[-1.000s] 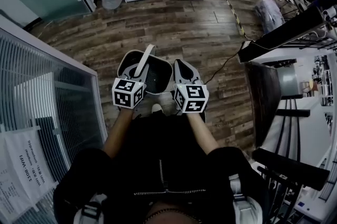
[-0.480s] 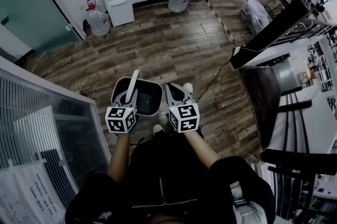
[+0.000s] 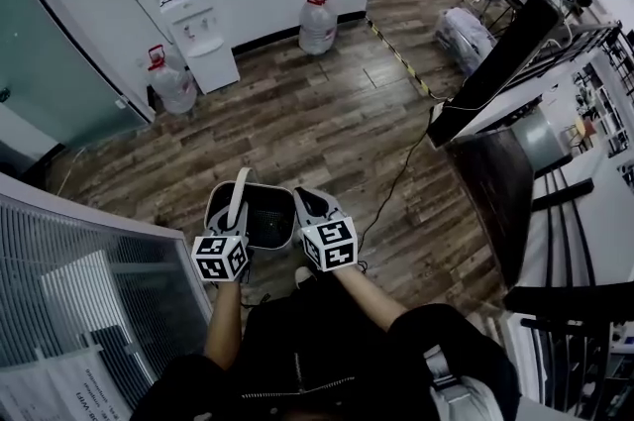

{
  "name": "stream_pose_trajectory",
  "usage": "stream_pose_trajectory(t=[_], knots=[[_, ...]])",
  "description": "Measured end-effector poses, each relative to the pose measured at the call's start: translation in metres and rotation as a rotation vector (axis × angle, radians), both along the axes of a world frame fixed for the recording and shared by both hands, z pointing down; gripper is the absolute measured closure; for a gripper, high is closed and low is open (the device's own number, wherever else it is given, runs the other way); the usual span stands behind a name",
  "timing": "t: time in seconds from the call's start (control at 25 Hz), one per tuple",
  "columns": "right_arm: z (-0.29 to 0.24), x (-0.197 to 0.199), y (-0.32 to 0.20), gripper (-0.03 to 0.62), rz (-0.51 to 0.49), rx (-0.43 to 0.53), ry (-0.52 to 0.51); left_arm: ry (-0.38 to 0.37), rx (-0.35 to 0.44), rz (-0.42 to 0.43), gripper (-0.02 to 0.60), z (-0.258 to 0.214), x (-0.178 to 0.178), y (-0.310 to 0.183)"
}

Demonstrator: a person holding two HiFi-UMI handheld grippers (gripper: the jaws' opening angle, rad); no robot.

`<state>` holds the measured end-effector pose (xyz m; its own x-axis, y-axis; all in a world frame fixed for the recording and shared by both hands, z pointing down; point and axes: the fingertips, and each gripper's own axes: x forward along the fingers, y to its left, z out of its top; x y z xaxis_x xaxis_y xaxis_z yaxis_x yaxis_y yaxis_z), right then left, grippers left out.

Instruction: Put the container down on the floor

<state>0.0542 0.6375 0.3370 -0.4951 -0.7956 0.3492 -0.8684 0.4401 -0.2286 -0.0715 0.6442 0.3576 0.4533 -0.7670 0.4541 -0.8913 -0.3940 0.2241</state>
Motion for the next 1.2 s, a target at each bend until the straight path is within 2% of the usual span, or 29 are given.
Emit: stream_pose_trajectory(t=[0.44, 0.68, 1.2], knots=[[-0.004, 0.022, -0.074, 0.583, -0.018, 0.011, -0.023, -0.023, 0.003, -0.022, 0.568, -0.005, 0.022, -0.067], [-0.011, 0.037, -0.13, 0.583, -0.045, 0.017, -0.036, -0.022, 0.0, -0.06, 0.568, -0.009, 0.035, -0.112], [-0.002, 0.068, -0.203, 0.583, -0.115, 0.002, -0.041, -0.033, 0.006, -0.144, 0.568, -0.013, 0.064, -0.188]])
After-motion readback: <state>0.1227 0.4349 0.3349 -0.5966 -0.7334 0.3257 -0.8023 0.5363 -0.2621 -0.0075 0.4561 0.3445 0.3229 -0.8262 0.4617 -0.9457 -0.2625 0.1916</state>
